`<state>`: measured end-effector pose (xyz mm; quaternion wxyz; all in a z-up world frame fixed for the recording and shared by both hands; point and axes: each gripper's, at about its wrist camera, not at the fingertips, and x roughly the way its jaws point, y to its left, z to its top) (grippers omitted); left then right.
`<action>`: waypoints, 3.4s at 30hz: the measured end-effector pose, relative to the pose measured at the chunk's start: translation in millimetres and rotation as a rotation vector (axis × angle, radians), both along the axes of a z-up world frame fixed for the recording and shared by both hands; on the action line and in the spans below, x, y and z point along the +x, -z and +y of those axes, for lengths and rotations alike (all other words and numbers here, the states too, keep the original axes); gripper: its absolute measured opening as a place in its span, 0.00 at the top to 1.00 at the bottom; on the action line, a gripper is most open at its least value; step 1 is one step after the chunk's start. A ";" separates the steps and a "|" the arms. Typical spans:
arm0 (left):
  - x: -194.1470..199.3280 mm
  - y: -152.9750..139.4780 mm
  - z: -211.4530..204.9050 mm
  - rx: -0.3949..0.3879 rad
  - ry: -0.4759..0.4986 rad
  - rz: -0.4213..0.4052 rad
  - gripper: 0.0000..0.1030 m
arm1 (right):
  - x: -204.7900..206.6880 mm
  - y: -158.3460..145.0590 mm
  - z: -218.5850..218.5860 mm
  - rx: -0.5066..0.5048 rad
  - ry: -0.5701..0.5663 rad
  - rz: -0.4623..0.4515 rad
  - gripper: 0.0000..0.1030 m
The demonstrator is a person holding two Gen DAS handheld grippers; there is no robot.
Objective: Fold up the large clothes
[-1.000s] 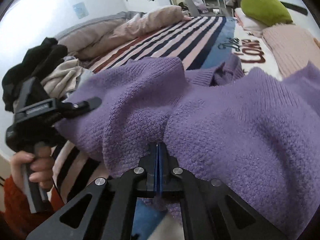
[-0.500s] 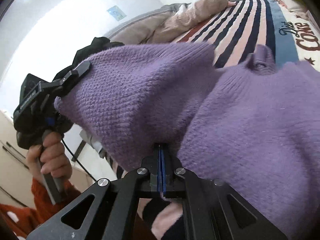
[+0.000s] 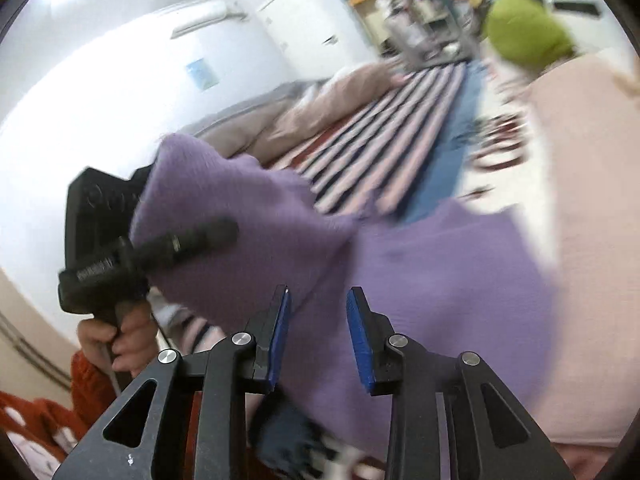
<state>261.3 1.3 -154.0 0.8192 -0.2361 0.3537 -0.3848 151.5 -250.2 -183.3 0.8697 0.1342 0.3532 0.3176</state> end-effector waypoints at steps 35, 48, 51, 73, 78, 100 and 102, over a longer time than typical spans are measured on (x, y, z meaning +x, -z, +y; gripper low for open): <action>-14.1 75.5 134.1 -0.031 -0.192 0.135 0.33 | 63.0 -25.7 64.6 -0.085 -0.189 0.053 0.62; -6.9 90.9 142.8 -0.099 -0.192 0.154 0.29 | 53.8 4.0 159.8 -0.271 -0.417 0.174 0.75; -9.1 92.3 148.2 -0.118 -0.196 0.168 0.25 | 45.8 0.5 149.4 -0.210 -0.379 0.135 0.87; 36.4 38.1 -15.5 -0.063 0.098 0.240 0.08 | -28.3 34.7 -102.7 -0.006 0.182 0.088 0.92; 34.6 43.4 -32.9 0.009 0.085 0.261 0.01 | -36.1 62.2 -89.7 0.017 0.170 0.117 0.92; 32.6 105.0 14.1 0.013 0.045 0.395 0.00 | -29.3 45.8 -31.9 -0.063 0.147 0.046 0.75; 32.8 105.2 3.5 0.004 0.069 0.390 0.00 | -39.7 49.5 -50.8 -0.049 0.204 0.067 0.71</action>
